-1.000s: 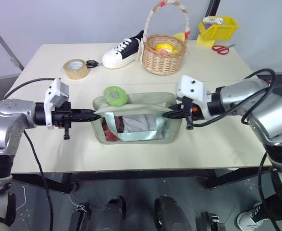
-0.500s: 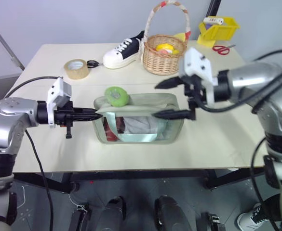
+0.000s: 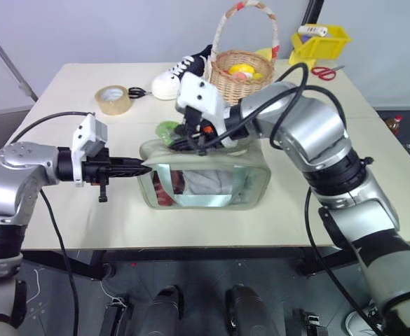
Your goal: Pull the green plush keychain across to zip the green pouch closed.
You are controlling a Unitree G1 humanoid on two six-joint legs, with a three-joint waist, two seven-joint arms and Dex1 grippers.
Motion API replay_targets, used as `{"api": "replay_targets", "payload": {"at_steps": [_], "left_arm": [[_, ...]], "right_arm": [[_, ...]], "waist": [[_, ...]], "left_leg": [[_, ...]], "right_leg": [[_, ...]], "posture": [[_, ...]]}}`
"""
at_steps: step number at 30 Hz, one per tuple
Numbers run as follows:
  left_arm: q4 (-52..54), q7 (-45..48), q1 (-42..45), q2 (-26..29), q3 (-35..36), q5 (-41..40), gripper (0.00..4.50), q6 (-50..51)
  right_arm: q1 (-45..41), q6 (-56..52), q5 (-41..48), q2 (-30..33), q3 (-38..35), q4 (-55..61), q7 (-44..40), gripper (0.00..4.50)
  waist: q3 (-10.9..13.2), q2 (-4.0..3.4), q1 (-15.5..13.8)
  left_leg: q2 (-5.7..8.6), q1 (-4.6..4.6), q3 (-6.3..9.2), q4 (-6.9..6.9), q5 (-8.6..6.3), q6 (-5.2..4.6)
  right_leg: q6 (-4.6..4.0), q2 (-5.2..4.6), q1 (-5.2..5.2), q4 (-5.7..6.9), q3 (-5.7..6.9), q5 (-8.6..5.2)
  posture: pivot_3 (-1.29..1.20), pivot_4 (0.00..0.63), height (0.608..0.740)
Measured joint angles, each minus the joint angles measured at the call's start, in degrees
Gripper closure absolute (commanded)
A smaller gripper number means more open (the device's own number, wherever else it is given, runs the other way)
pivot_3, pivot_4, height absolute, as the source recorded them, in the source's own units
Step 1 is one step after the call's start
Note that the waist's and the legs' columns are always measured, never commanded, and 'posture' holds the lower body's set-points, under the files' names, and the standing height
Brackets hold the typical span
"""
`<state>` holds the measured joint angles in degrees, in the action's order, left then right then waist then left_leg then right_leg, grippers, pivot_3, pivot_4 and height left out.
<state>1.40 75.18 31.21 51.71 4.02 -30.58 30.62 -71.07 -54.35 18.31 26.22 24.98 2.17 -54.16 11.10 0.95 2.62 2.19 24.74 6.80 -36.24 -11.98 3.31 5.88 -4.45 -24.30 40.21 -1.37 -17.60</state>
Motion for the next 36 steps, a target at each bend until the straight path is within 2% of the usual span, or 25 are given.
{"api": "replay_targets", "payload": {"at_steps": [11,18,21,30,32,36], "left_arm": [[0.33,-0.29,-0.18,0.00,0.06,0.09,4.50,-0.25],[-0.75,0.07,0.11,0.15,-0.24,0.27,4.50,-1.10],[-0.92,0.02,0.03,0.28,-0.18,0.41,4.50,-1.14],[-1.45,-0.01,0.20,0.38,-0.36,0.49,4.50,-1.24],[-1.36,-0.05,0.07,0.54,-0.35,0.45,4.50,-1.18],[-1.20,-0.23,0.05,0.67,-0.45,0.39,4.50,-0.89]], "right_arm": [[1.45,-3.57,0.81,5.27,-2.47,3.12,-1.76,4.49],[7.98,-5.41,1.03,21.79,-9.47,6.70,-3.44,4.49],[11.23,-6.51,1.06,26.89,-11.96,7.54,-3.71,4.49],[26.85,-6.39,0.84,38.61,-22.18,9.23,-2.00,4.49],[32.79,-4.37,0.28,42.09,-24.67,9.34,-1.85,4.49],[44.45,0.40,-1.26,44.87,-25.93,11.97,-1.17,4.49]], "waist": [[0.00,0.00,-0.07],[0.00,0.00,-0.15],[0.00,0.00,-0.02],[0.00,-0.01,-0.18],[0.00,-0.01,-0.20],[0.01,-0.03,-0.06]], "left_leg": [[0.00,0.00,0.00,0.00,0.00,0.00],[0.03,-0.01,-0.01,0.03,-0.01,-0.01],[0.02,-0.04,-0.04,0.05,-0.01,-0.02],[0.00,-0.04,-0.07,0.04,-0.01,-0.02],[0.00,-0.05,-0.07,0.05,-0.01,-0.03],[-0.02,-0.23,-0.14,0.09,-0.02,-0.04]], "right_leg": [[0.00,0.00,0.00,0.00,0.01,0.00],[0.01,-0.03,0.05,-0.06,0.03,0.00],[0.00,-0.02,0.05,-0.05,0.01,0.00],[0.01,-0.05,0.09,-0.05,0.00,-0.01],[0.01,-0.05,0.11,-0.08,0.00,-0.01],[0.01,-0.03,0.22,-0.06,-0.06,-0.01]], "posture": [[0.00,0.150,0.695],[0.00,0.150,0.695],[0.00,0.150,0.695],[0.00,0.150,0.695],[0.00,0.150,0.695],[0.00,0.150,0.695]]}}
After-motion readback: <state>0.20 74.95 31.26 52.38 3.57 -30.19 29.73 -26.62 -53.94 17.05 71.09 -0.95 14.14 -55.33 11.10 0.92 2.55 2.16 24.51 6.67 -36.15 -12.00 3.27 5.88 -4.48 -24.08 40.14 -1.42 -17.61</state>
